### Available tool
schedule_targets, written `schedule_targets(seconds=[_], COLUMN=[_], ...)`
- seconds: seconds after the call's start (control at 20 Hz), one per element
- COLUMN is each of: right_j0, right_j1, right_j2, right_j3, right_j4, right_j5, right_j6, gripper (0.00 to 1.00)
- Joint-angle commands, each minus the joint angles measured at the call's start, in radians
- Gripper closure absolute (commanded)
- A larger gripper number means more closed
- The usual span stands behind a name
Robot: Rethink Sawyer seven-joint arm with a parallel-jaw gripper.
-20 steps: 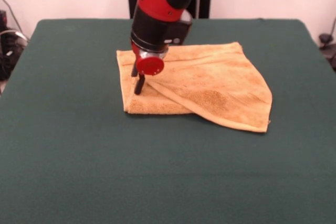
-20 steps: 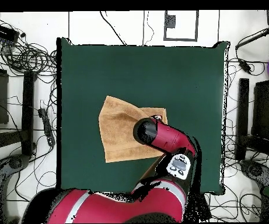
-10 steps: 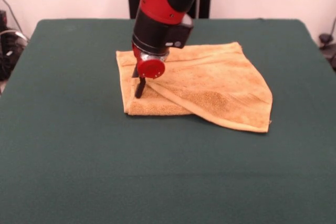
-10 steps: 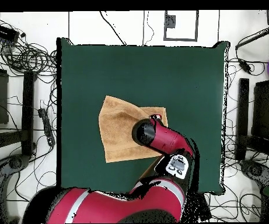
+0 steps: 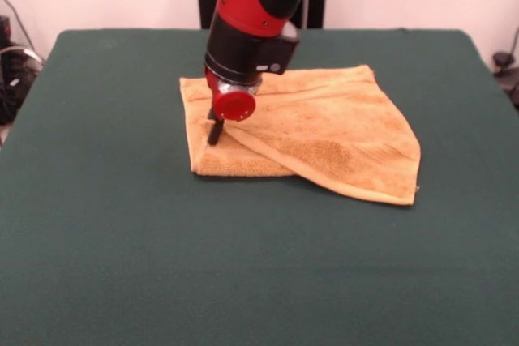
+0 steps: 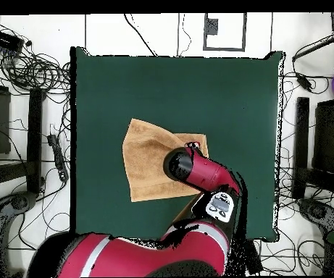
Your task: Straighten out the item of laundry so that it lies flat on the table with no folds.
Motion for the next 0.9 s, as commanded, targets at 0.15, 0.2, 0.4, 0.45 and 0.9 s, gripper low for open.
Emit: schedule_targets(seconds=[0.15,0.2,0.4,0.45,0.9], right_j0=[0.037,0.048,0.071,0.08,0.059], right_j1=[0.061,0.061,0.041,0.034,0.004], right_j2=[0.138,0.129,0.098,0.083,0.069], right_j3=[0.044,0.041,0.023,0.009,-0.191], right_j4=[0.032,0.036,0.03,0.022,-0.042], right_j5=[-0.006,0.003,0.045,0.061,0.18], right_j6=[0.124,0.129,0.118,0.107,-0.032], gripper=[1.0,1.0,1.0,1.0,1.0])
